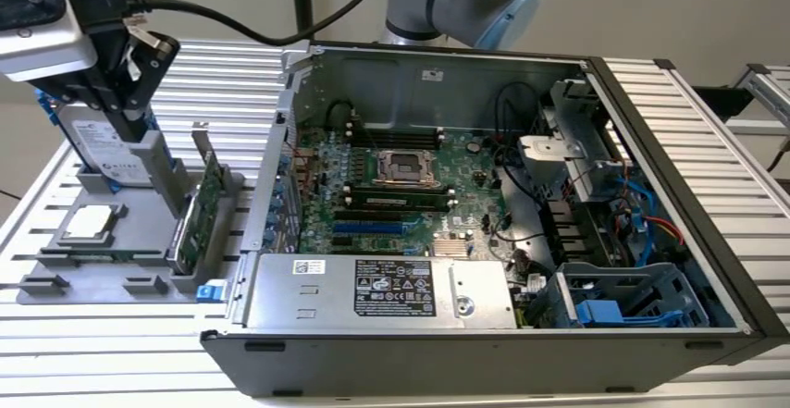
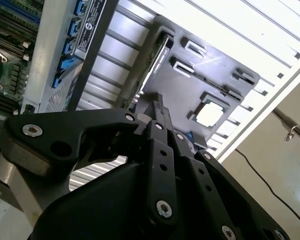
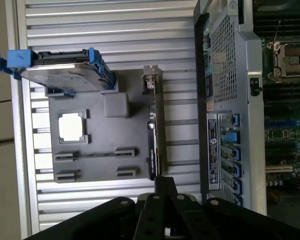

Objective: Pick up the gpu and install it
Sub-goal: 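Pick up the gpu and move the gpu toward the slot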

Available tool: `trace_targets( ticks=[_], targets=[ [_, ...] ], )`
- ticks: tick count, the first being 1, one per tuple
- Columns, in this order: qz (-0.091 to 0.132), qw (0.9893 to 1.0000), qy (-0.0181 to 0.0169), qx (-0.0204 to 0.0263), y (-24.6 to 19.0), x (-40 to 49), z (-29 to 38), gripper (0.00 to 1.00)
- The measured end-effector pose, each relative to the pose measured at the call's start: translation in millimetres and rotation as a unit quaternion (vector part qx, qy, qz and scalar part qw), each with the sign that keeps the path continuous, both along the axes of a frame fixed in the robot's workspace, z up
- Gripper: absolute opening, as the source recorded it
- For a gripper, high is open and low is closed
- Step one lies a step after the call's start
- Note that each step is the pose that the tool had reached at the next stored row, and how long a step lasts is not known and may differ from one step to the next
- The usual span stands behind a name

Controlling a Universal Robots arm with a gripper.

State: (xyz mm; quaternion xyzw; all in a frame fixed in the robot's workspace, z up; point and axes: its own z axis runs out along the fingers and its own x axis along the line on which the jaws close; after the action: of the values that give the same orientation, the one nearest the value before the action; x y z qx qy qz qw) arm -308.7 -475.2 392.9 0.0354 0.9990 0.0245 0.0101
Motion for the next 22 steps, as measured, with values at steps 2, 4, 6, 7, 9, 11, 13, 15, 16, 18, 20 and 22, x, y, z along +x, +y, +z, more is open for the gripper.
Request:
trace_targets(
  ticks=[2, 4, 6, 7, 9, 11, 13, 15, 16, 18, 20, 22],
  targets=[
    [0.0, 1.0, 0.0, 0.0001, -1.3, 0.0, 0.0, 0.0],
    [0.0, 1.0, 0.0, 0.0001, -2.1, 0.0, 0.0, 0.0],
    [0.0, 1.0, 0.0, 0.0001, -2.5, 0.0, 0.0, 0.0],
    [0.0, 1.0, 0.0001, 0.0001, -2.5, 0.0, 0.0, 0.0],
    [0.0, 1.0, 0.0001, 0.0001, -2.5, 0.0, 0.0, 0.0],
    [0.0, 1.0, 0.0001, 0.0, -2.5, 0.0, 0.0, 0.0],
    [0.0, 1.0, 0.0001, 0.0, -2.5, 0.0, 0.0, 0.0],
    [0.0, 1.0, 0.0001, 0.0001, -2.5, 0.0, 0.0, 0.0],
    [0.0, 1.0, 0.0001, 0.0001, -2.5, 0.0, 0.0, 0.0],
    [0.0, 1.0, 0.0001, 0.0001, -2.5, 0.0, 0.0, 0.0],
    [0.0, 1.0, 0.0001, 0.0001, -2.5, 0.0, 0.0, 1.0],
    [0.0, 1.0, 0.0001, 0.0001, -2.5, 0.0, 0.0, 1.0]
  ],
)
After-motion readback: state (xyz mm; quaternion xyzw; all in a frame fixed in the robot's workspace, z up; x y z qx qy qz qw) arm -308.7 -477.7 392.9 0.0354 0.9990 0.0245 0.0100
